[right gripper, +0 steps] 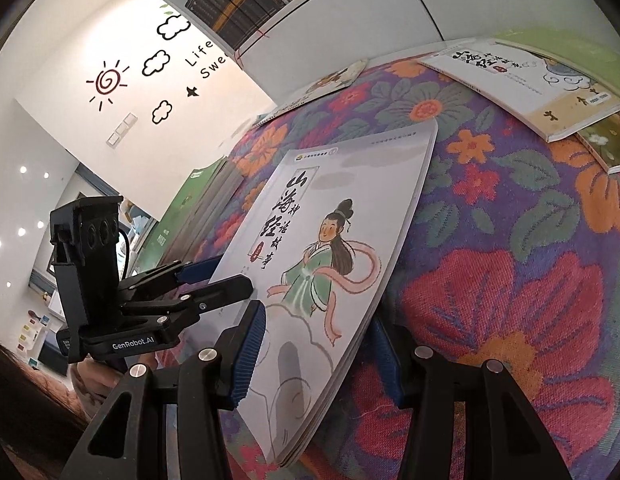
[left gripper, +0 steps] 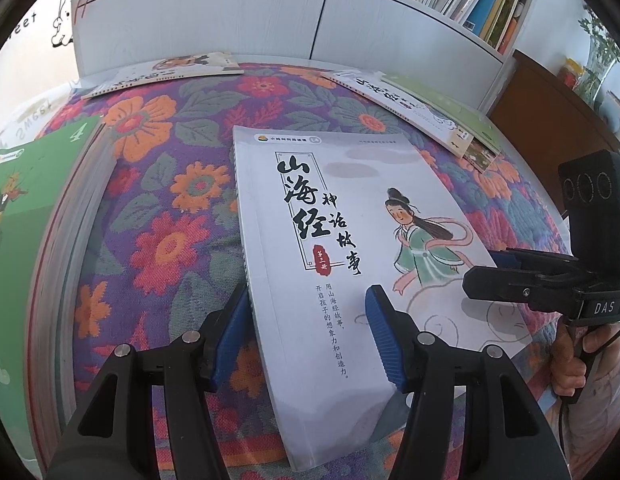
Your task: Organize books
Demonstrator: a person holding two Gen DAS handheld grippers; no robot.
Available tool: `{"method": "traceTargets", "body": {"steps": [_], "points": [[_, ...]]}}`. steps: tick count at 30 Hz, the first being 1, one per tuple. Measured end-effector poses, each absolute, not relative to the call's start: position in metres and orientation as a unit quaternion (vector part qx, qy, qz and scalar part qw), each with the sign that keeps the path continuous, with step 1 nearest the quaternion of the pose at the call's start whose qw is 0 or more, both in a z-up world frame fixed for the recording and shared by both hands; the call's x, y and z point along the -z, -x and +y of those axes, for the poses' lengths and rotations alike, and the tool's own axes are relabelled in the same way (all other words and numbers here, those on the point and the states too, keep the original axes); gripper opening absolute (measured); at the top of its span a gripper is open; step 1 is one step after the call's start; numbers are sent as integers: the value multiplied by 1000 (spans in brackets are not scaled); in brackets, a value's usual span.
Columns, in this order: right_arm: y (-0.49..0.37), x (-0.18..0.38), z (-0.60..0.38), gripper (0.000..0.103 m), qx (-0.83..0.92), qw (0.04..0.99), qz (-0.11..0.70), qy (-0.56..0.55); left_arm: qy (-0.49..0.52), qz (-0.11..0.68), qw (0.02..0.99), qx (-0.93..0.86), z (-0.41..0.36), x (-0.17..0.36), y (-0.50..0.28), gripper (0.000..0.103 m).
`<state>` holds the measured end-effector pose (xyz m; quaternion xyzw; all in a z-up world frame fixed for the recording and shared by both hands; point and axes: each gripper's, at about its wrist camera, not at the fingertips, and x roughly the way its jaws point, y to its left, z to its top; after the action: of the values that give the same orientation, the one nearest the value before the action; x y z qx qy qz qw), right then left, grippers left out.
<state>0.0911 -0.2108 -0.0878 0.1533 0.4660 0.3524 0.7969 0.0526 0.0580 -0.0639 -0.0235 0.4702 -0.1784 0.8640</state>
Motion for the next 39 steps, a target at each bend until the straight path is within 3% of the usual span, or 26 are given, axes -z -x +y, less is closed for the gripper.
{"method": "traceTargets", "body": {"steps": [15,39], "points": [[-86,80,-187,45,-293,820,486,-80,25,470,864,179,58,63,-53,56],[-88,79,-183,45,-282,821,491,-71,20,465,865,187,56,65,-52,59]]}}
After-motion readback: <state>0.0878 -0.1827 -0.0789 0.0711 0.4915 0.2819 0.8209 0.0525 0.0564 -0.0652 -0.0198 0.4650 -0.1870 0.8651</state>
